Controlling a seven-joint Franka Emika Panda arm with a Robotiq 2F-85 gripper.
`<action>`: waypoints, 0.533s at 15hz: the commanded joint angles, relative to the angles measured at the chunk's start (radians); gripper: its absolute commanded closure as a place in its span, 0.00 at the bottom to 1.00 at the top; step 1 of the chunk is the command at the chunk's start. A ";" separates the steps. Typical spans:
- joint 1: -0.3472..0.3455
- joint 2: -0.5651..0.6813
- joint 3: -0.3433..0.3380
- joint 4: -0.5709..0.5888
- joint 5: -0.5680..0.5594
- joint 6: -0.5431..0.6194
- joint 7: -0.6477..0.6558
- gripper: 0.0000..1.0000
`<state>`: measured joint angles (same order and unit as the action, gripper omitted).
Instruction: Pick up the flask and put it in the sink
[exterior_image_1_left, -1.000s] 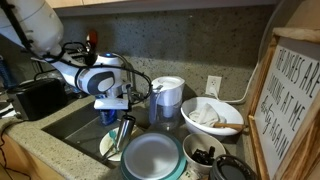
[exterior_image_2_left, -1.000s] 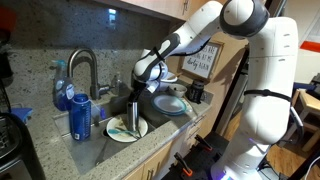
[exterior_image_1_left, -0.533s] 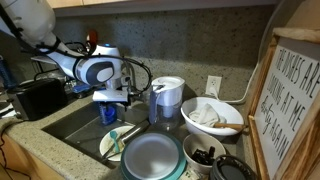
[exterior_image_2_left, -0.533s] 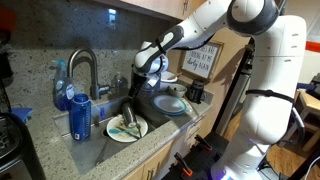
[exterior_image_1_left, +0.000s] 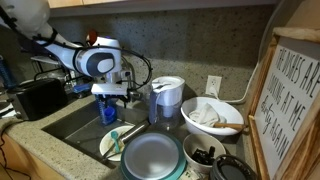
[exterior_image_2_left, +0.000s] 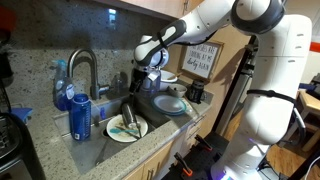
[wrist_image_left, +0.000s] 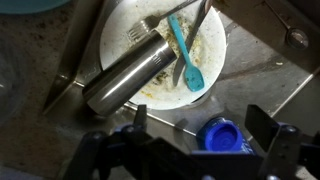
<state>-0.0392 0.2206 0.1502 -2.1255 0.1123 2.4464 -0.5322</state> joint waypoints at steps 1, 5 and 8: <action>0.020 -0.050 -0.036 0.028 -0.060 -0.113 0.090 0.00; 0.027 -0.080 -0.057 0.052 -0.084 -0.214 0.147 0.00; 0.027 -0.098 -0.067 0.068 -0.076 -0.277 0.170 0.00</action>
<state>-0.0276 0.1526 0.1035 -2.0729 0.0513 2.2399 -0.4101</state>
